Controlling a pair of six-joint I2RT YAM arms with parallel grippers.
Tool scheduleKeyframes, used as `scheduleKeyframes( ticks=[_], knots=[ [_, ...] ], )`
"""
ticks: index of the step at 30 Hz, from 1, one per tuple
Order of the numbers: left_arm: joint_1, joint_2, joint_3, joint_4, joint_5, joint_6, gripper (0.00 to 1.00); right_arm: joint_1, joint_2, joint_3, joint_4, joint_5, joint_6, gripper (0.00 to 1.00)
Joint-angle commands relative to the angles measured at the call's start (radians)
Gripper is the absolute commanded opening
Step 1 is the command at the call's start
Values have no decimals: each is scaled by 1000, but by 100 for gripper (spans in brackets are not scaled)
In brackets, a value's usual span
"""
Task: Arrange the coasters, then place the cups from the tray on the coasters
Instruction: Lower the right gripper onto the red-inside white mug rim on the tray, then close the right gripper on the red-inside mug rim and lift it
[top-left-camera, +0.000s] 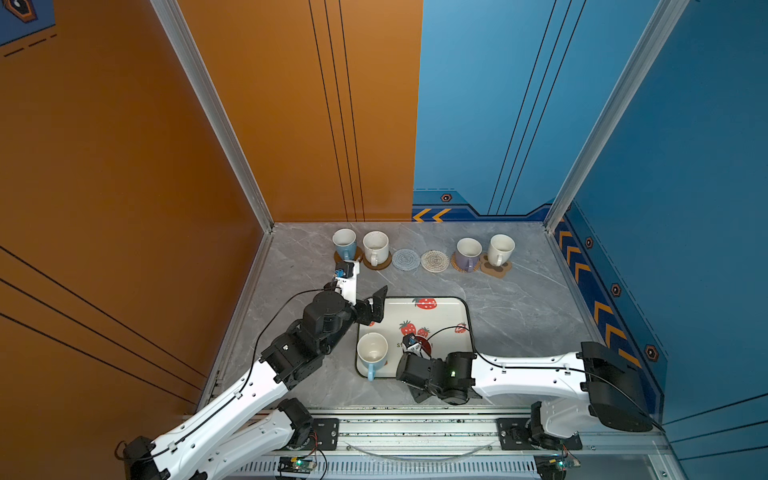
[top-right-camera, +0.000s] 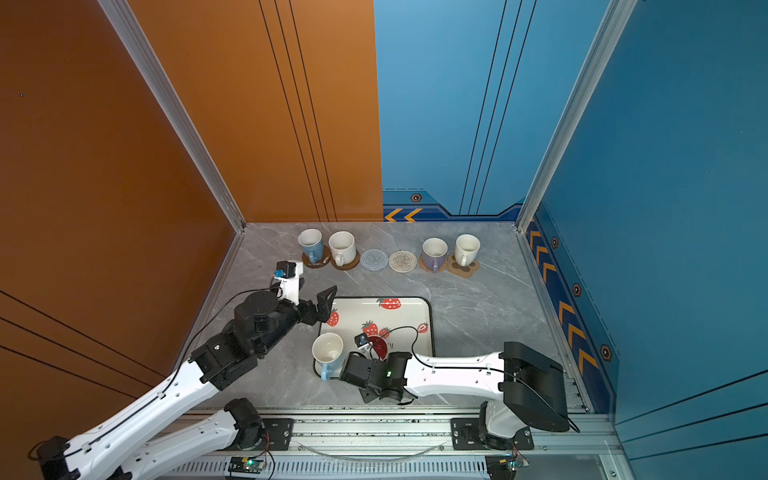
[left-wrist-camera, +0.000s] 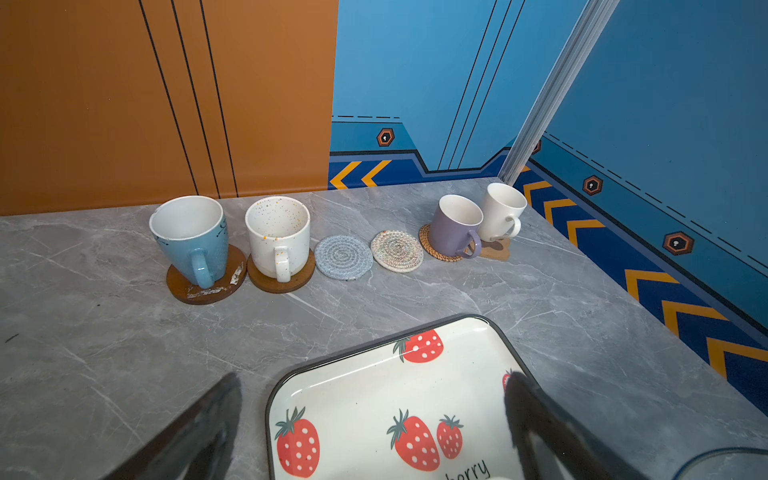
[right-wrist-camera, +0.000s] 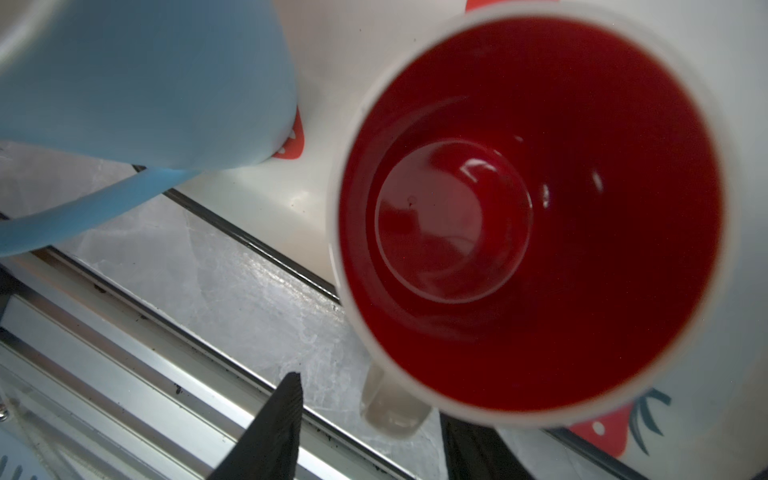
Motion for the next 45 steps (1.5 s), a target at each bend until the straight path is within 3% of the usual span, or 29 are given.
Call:
scheduleKeyframes(
  ticks=[1,12,36,45],
  knots=[
    [10,-13,-16,3,22,9,99,-7,14,25,10,-13,39,47],
    [22,-7,-22,6,34,6,100,-34,29,18,8,-17,70,30],
    [51,14,-27,18,65,-7,99,-81,19,-19,8,-36,90,30],
    [56,15,-28,18,64,-13,99,-83,23,-15,8,-37,92,17]
  ],
)
